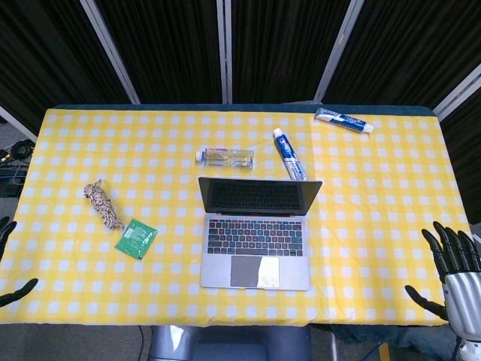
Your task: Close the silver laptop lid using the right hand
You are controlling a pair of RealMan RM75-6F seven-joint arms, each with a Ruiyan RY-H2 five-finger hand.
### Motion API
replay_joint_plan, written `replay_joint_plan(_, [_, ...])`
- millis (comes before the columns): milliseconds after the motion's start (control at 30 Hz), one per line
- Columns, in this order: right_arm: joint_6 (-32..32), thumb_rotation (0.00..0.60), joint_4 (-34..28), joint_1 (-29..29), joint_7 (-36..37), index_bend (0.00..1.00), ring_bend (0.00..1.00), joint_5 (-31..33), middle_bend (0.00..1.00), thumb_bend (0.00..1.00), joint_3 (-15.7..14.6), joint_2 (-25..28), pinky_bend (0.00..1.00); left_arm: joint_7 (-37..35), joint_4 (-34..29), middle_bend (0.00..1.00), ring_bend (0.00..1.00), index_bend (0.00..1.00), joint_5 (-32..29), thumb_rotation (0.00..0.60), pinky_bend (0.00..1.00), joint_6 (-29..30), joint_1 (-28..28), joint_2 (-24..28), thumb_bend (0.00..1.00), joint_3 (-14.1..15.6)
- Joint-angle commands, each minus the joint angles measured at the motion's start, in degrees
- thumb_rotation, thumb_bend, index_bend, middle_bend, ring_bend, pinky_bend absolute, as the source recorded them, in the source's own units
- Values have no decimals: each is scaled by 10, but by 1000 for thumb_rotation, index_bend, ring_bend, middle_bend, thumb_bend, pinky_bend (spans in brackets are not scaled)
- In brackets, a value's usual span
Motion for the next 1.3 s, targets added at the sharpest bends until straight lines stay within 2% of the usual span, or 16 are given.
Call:
replay_joint_plan(33, [0,600,0,0,1,0,0,0,0,0,-1,0,0,-3,-1,0,0,0,-1,600,0,-1,0,2,0,1])
replay_joint_plan(300, [-20,600,0,8,2,0,0,7,0,3,-1,0,0,-3,-2,0,0,0,-8,600,0,-10,-3,2,0,0])
replay_joint_plan(367, [-44,600,1,20,10,0,0,17,0,53,1,2,0,-4,-4,0,0,0,-10,600,0,-14,-5,3,0,-1])
replay_joint_plan(467, [-93,600,8,61,49,0,0,27,0,293,18,11,0,-10,-8,0,0,0,-16,600,0,-25,-10,7,0,-3])
replay_joint_plan(533, [-132,600,12,95,82,0,0,36,0,546,34,23,0,-9,-8,0,0,0,-23,600,0,-32,-14,8,0,-6])
replay_joint_plan(567, [-158,600,13,118,102,0,0,42,0,631,45,32,0,-6,-7,0,0,0,-28,600,0,-37,-16,7,0,-8])
replay_joint_plan(633, [-205,600,12,158,133,0,0,53,0,869,64,50,0,-5,-7,0,0,0,-38,600,0,-46,-21,5,0,-12])
replay_joint_plan(700, [-254,600,12,198,167,0,0,70,0,980,83,61,0,-4,-5,0,0,0,-47,600,0,-55,-26,3,0,-16])
replay_joint_plan(833, [-346,600,17,269,224,0,0,113,0,1000,118,73,0,2,-3,0,0,0,-63,600,0,-68,-34,-1,0,-23])
replay_joint_plan(933, [-398,600,23,316,233,0,0,147,0,1000,144,70,0,9,0,0,0,0,-74,600,0,-78,-39,-5,0,-26])
replay_joint_plan(1200, [-533,600,4,417,193,26,0,243,17,1000,171,53,0,25,7,0,0,0,-93,600,0,-101,-51,-14,0,-32])
replay_joint_plan(1300, [-556,600,1,442,164,26,3,285,40,1000,174,40,33,27,8,0,0,0,-97,600,0,-104,-53,-15,0,-33])
